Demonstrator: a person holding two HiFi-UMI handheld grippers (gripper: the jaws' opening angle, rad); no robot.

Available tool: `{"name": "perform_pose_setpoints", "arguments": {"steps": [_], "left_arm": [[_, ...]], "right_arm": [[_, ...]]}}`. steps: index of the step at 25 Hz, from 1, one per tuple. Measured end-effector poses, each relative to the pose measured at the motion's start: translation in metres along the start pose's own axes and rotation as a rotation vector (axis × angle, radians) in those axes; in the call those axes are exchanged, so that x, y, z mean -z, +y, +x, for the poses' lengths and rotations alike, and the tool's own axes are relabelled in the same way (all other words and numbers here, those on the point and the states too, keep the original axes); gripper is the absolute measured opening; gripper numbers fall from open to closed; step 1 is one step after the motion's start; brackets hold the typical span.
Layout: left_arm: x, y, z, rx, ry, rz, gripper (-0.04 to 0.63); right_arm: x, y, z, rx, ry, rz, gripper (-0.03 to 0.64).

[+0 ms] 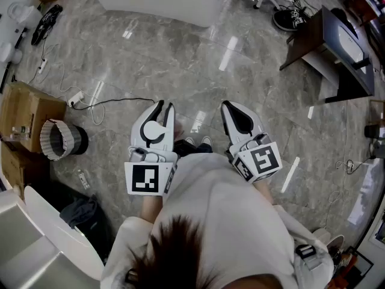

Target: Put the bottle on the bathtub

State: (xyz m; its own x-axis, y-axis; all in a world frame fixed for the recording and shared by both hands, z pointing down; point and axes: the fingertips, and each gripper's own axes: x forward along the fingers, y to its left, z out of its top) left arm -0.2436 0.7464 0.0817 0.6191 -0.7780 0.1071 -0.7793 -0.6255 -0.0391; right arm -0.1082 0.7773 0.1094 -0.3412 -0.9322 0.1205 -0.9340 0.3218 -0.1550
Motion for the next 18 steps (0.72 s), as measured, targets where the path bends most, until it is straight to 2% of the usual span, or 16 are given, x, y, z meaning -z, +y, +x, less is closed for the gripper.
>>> {"name": "perform_pose_setpoints", "arguments": {"steps": [4,7,13,18], "left_arm": [[-0.002,-0.005,0.003,0.002,0.002,-0.013,0.115],[0.002,-0.008,0.005,0.007,0.002,0.016,0.115],[-0.002,-0.017,0.010,-0.009,0.009,0.026,0.115],[-0.006,-0.019,0.012,-0.040,-0.020,0.009,0.115]], "right_arm": [[0.002,-0.004,-0.001,0.000,-0.001,-0.002,-0.003],[0.002,-0.009,-0.003,-0.002,0.004,-0.006,-0.003],[0.003,-0.018,-0.012,-0.022,0.004,-0.013,-0.003],[-0.004,-0.031,-0.024,-0.044,-0.045,-0.022,-0.003]]}}
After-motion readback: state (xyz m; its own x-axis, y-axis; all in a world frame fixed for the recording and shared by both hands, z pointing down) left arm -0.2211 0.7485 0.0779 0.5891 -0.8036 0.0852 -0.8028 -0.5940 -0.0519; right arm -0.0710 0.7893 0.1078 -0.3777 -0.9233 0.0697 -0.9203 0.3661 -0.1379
